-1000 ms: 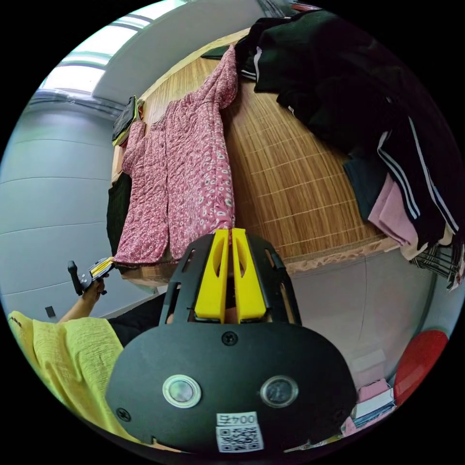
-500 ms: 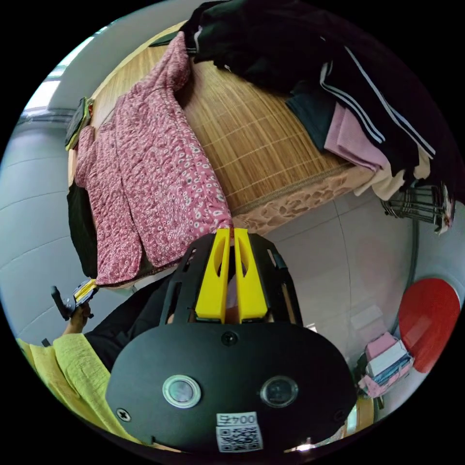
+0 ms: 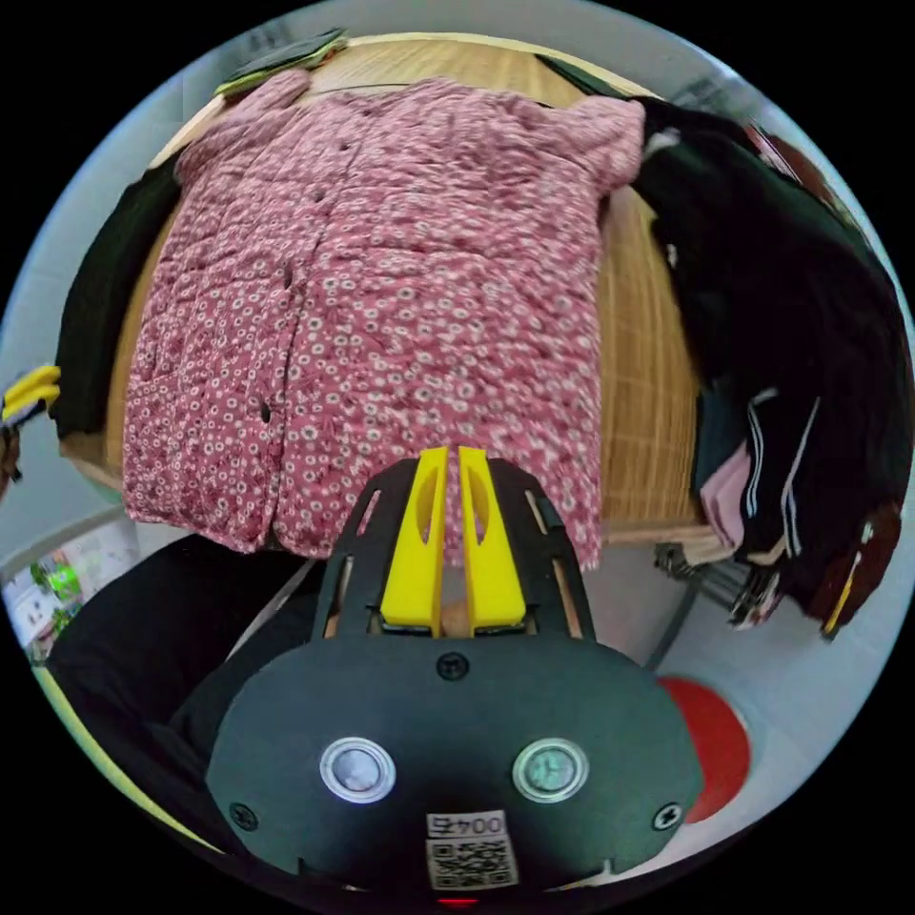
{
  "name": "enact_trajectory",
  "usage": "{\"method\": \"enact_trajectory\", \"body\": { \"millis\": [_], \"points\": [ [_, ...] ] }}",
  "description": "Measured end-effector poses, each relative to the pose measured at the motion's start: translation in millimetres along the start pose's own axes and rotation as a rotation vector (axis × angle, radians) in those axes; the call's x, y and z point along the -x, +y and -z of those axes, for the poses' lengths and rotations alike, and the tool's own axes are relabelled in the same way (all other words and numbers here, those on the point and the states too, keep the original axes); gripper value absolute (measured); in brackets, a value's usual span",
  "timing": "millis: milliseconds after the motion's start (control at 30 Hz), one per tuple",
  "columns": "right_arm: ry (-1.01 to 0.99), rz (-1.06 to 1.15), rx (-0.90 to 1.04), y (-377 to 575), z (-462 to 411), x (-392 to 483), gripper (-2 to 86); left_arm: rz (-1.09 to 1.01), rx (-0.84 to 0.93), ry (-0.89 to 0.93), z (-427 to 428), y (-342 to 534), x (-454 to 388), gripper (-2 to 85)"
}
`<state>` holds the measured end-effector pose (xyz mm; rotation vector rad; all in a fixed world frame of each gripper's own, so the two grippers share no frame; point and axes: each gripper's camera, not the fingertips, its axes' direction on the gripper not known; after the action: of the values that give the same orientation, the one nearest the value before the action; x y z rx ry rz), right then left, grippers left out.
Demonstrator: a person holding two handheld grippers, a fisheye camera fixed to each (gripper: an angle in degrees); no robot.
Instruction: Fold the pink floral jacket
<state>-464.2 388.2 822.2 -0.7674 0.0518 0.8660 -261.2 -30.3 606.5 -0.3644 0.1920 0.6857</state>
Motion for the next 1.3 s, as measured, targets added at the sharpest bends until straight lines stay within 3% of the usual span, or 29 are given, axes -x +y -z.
{"method": "enact_trajectory", "body": {
  "millis": [167,433,700,800,900,1100,1200,1300],
  "points": [
    [-0.009,0.028,0.095,-83,-50,12,5.4,-0.089,0.011,-0.177,-12,-84,44,11.7],
    [-0.044,0.007,0.011,-89,-53,-10,5.1,0.295,-0.174,-0.134,-34,-222,158,16.7],
    [-0.162,0.015,0.058,-107,-56,-50,4.5,0.364,-0.148,-0.080,-111,-291,168,18.4],
    [-0.174,0.003,0.032,-106,-56,-58,4.4,0.448,-0.137,-0.018,-144,-284,167,15.4],
    [-0.152,-0.006,0.004,-103,-55,-59,4.7,0.480,-0.116,-0.047,-155,-267,150,6.4],
    [-0.140,-0.026,0.019,-110,-53,-68,4.6,0.576,-0.481,0.001,-48,-160,69,3.0],
    [-0.191,-0.049,0.030,-114,-54,-83,4.4,0.741,-0.549,0.047,-9,-70,33,2.5],
    [-0.225,-0.046,0.041,-117,-54,-95,4.0,1.046,-0.616,0.233,-11,26,21,2.2]
  ]
}}
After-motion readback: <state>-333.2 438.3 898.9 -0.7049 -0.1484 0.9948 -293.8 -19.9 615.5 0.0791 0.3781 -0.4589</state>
